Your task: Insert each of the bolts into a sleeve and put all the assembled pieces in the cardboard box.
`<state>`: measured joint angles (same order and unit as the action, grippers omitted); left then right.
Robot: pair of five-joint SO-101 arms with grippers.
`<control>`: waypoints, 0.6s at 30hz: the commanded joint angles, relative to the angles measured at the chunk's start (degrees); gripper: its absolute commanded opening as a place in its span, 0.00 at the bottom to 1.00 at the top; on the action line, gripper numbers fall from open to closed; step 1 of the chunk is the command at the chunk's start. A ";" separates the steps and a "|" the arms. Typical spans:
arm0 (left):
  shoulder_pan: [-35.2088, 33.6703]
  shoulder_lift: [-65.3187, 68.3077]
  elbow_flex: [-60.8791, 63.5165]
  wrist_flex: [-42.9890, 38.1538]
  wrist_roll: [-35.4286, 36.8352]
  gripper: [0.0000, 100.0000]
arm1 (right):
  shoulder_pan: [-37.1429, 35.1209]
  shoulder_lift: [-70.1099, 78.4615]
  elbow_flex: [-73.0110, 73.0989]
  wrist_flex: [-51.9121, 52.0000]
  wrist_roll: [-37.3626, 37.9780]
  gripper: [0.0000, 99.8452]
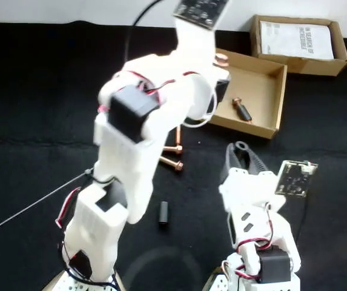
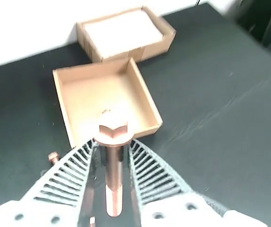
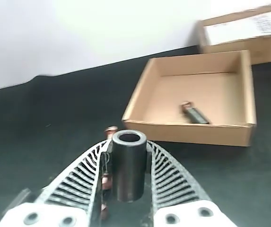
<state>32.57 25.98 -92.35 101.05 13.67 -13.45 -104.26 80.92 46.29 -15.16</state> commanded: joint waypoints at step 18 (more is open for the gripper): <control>-0.31 -46.29 43.56 -0.09 0.35 0.01 | -19.82 -0.40 -4.62 -1.36 13.54 0.01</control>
<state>32.57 -11.82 -60.18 101.41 13.85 -31.82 -104.26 79.34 46.29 -3.65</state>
